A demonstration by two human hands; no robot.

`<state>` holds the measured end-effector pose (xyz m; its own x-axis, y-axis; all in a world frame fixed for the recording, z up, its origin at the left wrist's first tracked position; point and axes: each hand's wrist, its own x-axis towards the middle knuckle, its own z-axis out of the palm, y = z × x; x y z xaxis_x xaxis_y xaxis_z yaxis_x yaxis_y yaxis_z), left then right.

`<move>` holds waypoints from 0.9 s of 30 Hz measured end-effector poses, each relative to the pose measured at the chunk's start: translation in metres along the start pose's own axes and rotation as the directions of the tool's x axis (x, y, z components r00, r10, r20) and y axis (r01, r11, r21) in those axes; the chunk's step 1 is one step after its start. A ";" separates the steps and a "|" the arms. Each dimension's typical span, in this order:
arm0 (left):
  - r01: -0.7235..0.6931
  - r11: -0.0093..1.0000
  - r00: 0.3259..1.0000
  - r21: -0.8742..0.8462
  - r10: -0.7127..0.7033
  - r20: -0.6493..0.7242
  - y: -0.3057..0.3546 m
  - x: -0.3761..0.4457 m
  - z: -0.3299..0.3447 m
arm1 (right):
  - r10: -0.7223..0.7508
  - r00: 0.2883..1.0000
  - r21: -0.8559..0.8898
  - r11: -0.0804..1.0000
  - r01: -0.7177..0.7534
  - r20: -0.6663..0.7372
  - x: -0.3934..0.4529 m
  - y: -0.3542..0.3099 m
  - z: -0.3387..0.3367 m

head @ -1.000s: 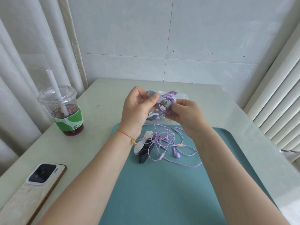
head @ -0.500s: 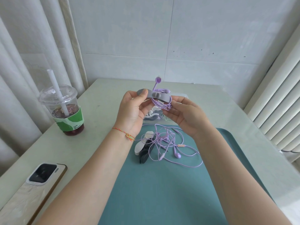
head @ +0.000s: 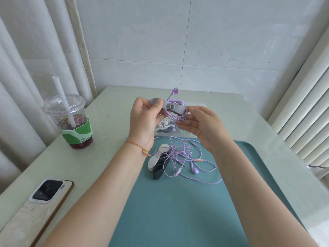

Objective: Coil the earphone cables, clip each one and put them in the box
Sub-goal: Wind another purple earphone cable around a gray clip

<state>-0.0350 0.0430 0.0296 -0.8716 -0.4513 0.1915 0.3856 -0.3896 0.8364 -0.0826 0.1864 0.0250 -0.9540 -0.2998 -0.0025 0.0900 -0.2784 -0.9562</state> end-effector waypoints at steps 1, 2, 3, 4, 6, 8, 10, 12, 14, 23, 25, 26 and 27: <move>-0.010 1.000 1.000 0.013 0.010 -0.008 -0.001 0.000 0.000 | -0.001 1.000 -0.001 1.000 0.001 -0.005 0.000 0.001 0.000; -0.015 1.000 1.000 0.022 0.016 -0.012 -0.002 0.000 -0.001 | -0.008 1.000 -0.006 1.000 0.008 -0.008 0.000 0.001 0.000; -0.018 0.999 1.000 0.032 0.018 -0.015 -0.002 0.001 -0.001 | -0.020 1.000 -0.020 1.000 0.020 -0.012 -0.001 0.001 -0.001; -0.022 0.999 1.000 0.042 0.022 -0.015 -0.003 0.002 -0.001 | -0.034 0.999 -0.039 0.999 0.033 -0.017 -0.001 0.001 -0.001; -0.034 0.997 0.999 0.070 0.035 -0.011 -0.006 0.002 -0.001 | -0.048 0.998 -0.062 0.997 0.046 -0.031 -0.001 0.002 -0.001; -0.048 0.995 0.999 0.090 0.048 0.003 -0.008 0.001 0.000 | -0.046 0.998 -0.061 0.997 0.043 -0.049 0.000 0.003 -0.001; -0.044 0.996 0.999 0.079 0.043 0.012 -0.009 0.000 0.001 | -0.029 0.999 -0.021 0.999 0.029 -0.035 0.000 0.003 -0.001; -0.022 0.999 1.000 0.044 0.022 0.008 -0.008 0.000 0.001 | 0.010 1.000 0.082 0.997 -0.012 0.025 0.001 0.003 -0.002; 0.007 1.000 1.000 -0.003 -0.007 -0.001 -0.008 0.002 0.000 | 0.065 0.994 0.205 0.975 -0.083 0.094 0.001 0.001 -0.002; 0.058 0.992 0.998 -0.112 -0.054 0.037 -0.009 0.003 -0.002 | 0.237 0.959 0.480 0.830 -0.284 0.158 -0.003 -0.001 0.003; 0.062 0.991 0.997 -0.115 -0.058 0.040 -0.009 0.003 -0.003 | 0.235 0.960 0.490 0.826 -0.278 0.150 -0.003 0.000 0.004; 0.065 0.991 0.997 -0.118 -0.060 0.042 -0.009 0.003 -0.003 | 0.233 0.961 0.494 0.825 -0.276 0.148 -0.003 0.000 0.005; 0.067 0.990 0.997 -0.120 -0.062 0.045 -0.008 0.003 -0.003 | 0.233 0.961 0.501 0.820 -0.277 0.149 -0.002 0.000 0.004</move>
<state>-0.0400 0.0426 0.0216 -0.9064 -0.3900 0.1624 0.3602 -0.5126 0.7794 -0.0790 0.1831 0.0264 -0.8532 -0.4889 -0.1818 0.4809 -0.6023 -0.6371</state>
